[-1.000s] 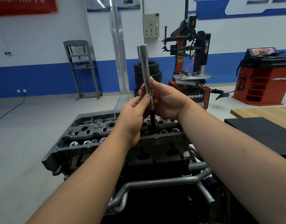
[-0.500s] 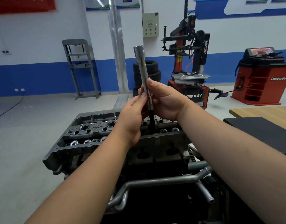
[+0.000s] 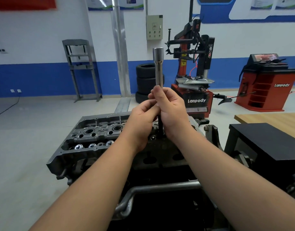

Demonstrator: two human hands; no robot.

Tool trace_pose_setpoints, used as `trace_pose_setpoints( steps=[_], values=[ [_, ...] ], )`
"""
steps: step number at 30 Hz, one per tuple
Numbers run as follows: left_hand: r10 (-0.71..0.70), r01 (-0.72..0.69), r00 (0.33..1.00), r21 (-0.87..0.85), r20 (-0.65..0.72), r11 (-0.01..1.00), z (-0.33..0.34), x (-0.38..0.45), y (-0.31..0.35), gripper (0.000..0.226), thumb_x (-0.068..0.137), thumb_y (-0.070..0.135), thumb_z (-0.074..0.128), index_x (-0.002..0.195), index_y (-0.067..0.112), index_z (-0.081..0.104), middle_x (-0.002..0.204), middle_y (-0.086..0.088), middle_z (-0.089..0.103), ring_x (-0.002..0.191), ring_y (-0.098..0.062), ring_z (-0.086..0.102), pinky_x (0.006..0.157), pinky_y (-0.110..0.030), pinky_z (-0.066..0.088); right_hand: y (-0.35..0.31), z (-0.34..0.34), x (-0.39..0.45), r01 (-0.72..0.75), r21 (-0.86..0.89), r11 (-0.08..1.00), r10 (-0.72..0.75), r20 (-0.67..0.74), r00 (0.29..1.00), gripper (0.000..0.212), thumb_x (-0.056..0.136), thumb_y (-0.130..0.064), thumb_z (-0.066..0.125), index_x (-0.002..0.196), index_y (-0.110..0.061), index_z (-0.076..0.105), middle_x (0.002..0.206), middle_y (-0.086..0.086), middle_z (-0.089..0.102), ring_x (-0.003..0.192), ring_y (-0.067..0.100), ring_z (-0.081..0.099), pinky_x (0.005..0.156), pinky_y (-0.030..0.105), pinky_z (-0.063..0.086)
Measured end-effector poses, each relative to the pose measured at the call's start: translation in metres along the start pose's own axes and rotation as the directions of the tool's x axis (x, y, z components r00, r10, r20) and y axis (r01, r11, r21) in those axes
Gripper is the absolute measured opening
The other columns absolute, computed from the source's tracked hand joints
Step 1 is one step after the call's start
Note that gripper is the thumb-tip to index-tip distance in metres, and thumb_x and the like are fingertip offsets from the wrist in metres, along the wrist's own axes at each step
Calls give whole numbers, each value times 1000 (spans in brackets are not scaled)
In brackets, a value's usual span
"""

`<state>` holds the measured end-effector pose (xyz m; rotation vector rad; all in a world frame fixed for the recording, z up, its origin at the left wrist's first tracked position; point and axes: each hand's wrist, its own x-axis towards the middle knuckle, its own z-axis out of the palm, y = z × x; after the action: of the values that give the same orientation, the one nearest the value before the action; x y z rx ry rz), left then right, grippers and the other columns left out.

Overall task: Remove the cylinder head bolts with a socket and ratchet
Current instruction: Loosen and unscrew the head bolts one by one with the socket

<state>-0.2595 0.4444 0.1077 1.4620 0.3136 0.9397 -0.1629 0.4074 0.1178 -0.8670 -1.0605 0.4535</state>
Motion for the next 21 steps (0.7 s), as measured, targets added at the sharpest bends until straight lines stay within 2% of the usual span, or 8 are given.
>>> trace_pose_setpoints(
  steps=[4,8,10,12,14,17,19,21],
  values=[
    [-16,17,999,-24,35,1000,-2,0,1,26,109,25,46,115,22,72,113,-4,77,112,-17,71,92,-30,58,1,1,-3,44,-120,992,-45,-3,999,27,95,-51,53,88,-39,75,86,-16,72,90,4,69,76,20,54],
    [15,-16,999,14,51,1000,-1,0,0,27,108,30,47,116,20,71,109,1,78,108,-12,72,86,-23,57,-4,-6,-5,147,-180,973,-140,50,989,13,98,-38,59,101,-27,65,78,-18,67,76,0,64,67,16,52],
    [29,-29,1000,47,11,998,0,-1,0,29,99,38,59,116,18,71,106,2,78,101,-8,73,80,-19,57,-6,-10,-4,200,-283,938,-188,68,980,10,97,-35,62,97,-26,60,74,-21,63,70,-2,61,63,15,49],
    [42,-40,999,64,-34,997,0,0,-1,42,86,45,67,117,16,70,103,3,78,91,-4,73,74,-17,55,-11,-12,-1,224,-380,898,-206,87,975,11,98,-34,61,91,-25,60,73,-17,62,67,-1,58,61,15,47],
    [50,-47,998,65,-48,997,-2,2,-3,38,90,40,69,118,15,69,103,2,78,89,-5,72,73,-16,54,-18,-14,4,232,-461,856,-187,142,972,14,98,-31,61,85,-26,61,75,-14,61,68,-1,58,61,13,45],
    [39,-39,999,51,-10,998,-2,3,-4,20,105,32,55,117,23,70,112,0,77,106,-11,71,90,-24,57,-28,-18,12,232,-555,799,-94,266,959,24,101,-29,57,84,-16,67,68,-13,59,63,-1,54,58,13,42],
    [30,-30,1000,56,3,998,-1,2,-3,22,108,32,49,115,28,69,113,1,77,111,-14,70,99,-32,55,-33,-18,14,209,-563,799,-40,297,954,28,102,-30,55,91,-8,69,71,0,63,64,3,57,57,17,45],
    [45,-45,999,91,-5,995,-1,3,-3,22,107,33,53,116,23,70,112,-2,77,111,-18,71,102,-38,54,-38,-13,14,185,-526,830,-36,280,959,19,98,-34,60,95,-17,68,81,5,67,72,10,63,62,22,52]
  ],
)
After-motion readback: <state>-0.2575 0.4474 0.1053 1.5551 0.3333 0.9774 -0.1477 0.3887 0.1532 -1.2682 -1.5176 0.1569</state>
